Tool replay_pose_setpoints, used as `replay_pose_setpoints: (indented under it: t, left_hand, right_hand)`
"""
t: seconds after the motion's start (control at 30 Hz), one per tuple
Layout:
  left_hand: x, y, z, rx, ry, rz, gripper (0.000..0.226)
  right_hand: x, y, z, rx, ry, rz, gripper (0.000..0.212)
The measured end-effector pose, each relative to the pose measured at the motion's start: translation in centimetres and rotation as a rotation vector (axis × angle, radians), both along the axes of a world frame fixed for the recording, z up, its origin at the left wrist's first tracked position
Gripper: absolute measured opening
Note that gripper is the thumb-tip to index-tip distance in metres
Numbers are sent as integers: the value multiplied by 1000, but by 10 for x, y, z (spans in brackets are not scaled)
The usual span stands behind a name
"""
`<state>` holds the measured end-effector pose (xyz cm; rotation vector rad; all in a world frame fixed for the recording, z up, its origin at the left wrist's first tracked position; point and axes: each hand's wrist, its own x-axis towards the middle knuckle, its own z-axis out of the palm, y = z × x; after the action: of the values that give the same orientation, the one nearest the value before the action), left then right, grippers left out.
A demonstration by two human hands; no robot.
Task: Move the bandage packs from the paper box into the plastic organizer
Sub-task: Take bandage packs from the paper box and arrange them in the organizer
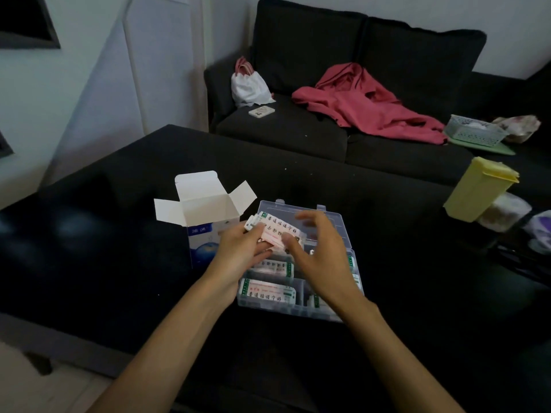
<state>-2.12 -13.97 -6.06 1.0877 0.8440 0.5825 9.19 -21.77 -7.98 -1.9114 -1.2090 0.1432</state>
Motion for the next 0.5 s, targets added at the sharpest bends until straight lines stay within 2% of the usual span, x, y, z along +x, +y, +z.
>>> replay_pose_setpoints:
  t: [0.07, 0.1, 0.3, 0.5]
  left_hand:
    - [3, -3, 2, 64, 24, 13, 23]
    - [6, -3, 3, 108, 52, 16, 23]
    - [20, 0, 6, 400, 90, -82, 22]
    - [27, 7, 9, 441, -86, -167, 31]
  right_hand:
    - [2, -3, 7, 15, 369, 52, 29]
    - [3, -4, 9, 38, 472, 95, 28]
    - [27, -18, 29, 34, 491, 227, 24]
    - [58, -33, 40, 63, 548, 207, 22]
